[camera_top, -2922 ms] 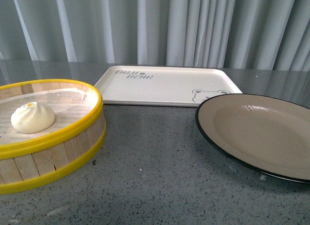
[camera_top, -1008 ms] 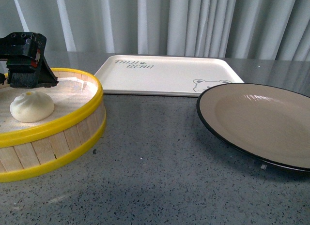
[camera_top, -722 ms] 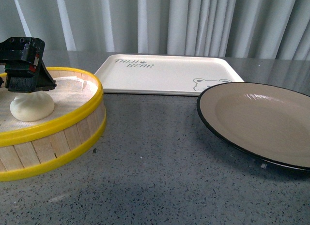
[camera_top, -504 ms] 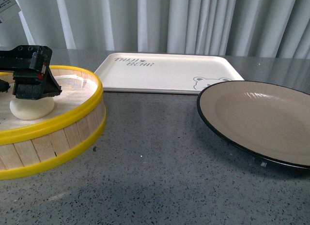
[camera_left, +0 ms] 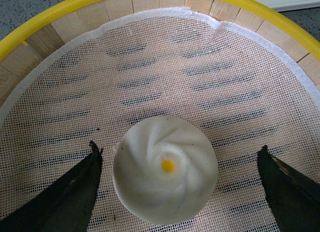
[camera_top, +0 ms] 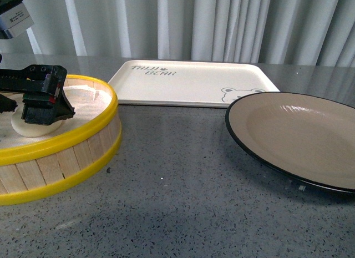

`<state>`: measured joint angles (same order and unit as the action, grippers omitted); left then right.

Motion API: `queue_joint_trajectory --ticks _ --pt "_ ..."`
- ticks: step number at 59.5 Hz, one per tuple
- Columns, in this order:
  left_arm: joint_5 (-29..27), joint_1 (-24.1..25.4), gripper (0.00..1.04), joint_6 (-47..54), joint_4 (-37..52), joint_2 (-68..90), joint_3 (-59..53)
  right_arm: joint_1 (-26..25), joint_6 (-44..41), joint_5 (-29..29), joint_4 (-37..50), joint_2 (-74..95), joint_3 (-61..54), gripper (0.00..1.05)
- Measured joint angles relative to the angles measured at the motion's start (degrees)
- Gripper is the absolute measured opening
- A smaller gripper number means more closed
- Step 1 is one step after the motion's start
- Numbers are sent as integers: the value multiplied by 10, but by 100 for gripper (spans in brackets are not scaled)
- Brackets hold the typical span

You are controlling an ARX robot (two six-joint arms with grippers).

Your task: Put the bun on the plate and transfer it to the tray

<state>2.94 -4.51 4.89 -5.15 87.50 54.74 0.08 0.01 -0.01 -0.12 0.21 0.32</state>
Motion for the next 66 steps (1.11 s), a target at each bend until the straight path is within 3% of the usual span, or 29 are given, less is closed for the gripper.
queue_joint_trajectory --ticks 9,13,32,58,66 --pt "-3 0 68 1 3 0 -1 0 0 0 0 0 0 96" --pt "-4 0 53 2 5 0 -1 0 0 0 0 0 0 96" --pt "-3 0 5 2 6 0 0 0 0 0 0 0 0 96" --pt "7 7 4 -3 -14 -46 56 0 0 0 0 0 0 96" --pt "9 -19 4 -18 -17 -55 84 0 0 0 0 0 0 96"
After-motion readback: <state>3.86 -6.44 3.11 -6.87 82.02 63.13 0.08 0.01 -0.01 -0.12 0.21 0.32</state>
